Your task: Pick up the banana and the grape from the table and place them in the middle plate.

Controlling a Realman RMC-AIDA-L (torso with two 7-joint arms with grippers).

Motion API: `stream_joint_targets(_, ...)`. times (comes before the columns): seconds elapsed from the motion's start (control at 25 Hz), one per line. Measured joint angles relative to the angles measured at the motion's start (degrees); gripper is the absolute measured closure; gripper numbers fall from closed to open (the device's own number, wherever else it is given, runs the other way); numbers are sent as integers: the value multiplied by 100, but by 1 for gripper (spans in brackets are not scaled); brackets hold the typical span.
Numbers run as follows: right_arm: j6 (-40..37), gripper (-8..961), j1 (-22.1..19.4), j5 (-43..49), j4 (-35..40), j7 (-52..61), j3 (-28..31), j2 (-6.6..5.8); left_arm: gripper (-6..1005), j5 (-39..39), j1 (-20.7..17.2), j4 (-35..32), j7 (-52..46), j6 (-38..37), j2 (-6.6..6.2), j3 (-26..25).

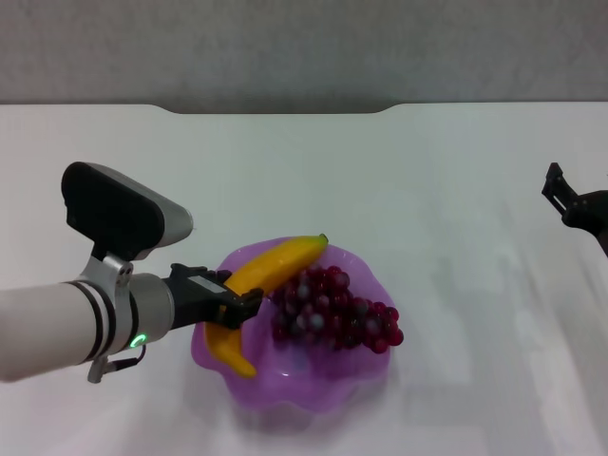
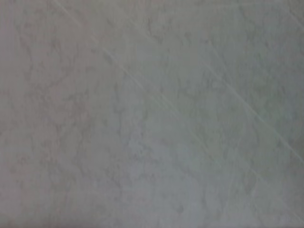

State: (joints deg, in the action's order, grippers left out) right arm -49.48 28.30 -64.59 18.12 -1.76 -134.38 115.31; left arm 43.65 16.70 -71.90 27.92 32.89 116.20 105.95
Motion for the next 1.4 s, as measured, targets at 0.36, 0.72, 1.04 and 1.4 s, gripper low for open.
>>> stream_joint_targets(0.36, 0, 71, 0, 0, -2, 0, 0, 6, 416, -6, 50, -9, -11, -50, 1, 11)
stream_joint_targets(0.72, 0, 71, 0, 0, -1, 0, 0, 9, 145, -139, 51, -210, 12, -265, 3, -308)
stream_joint_targets(1.04, 0, 71, 4, -1, -1, 0, 1, 9, 106, -293, -43, 92, 29, -2058, 7, -380)
stream_joint_targets(1.4, 0, 71, 50, 0, 34, 0, 0, 8, 105, -155, 322, 1605, -209, -4283, 4, -329)
